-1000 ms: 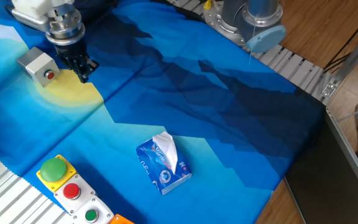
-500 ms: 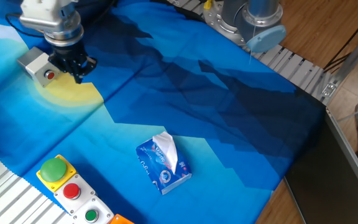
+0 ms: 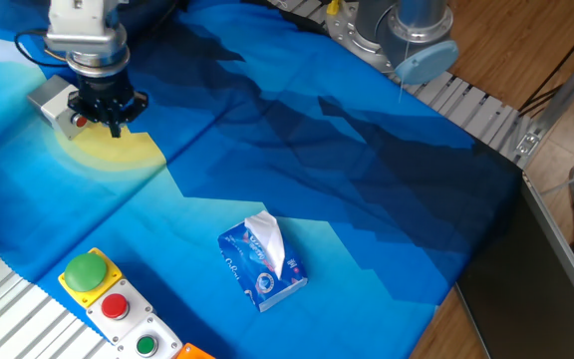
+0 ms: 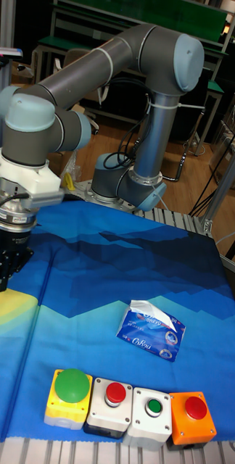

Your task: Press the button horizontally

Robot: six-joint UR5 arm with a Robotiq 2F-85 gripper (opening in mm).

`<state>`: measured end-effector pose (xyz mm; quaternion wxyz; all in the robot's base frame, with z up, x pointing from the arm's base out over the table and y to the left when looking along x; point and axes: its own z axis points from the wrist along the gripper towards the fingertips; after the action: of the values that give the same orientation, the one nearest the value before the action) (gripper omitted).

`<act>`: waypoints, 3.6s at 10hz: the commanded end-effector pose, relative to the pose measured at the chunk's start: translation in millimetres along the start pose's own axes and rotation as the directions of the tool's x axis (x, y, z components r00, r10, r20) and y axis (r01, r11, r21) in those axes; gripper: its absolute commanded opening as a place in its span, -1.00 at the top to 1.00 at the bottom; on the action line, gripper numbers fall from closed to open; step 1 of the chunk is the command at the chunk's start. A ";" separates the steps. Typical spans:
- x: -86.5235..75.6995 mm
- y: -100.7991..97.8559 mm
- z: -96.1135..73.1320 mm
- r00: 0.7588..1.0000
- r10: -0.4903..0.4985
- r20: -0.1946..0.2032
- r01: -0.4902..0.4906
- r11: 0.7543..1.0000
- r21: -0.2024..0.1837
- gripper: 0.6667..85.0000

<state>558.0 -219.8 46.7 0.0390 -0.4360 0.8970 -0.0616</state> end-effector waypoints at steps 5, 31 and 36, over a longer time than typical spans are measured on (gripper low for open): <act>24.0 -25.8 5.0 0.969 -0.225 -0.106 0.234 0.969 0.079 0.99; 27.6 -50.7 25.4 0.901 -0.374 -0.220 0.405 0.907 0.115 0.99; 31.0 -54.2 27.8 0.900 -0.377 -0.221 0.407 0.906 0.113 0.99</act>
<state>583.8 -278.1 27.4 -0.0319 -0.5987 0.7790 -0.1834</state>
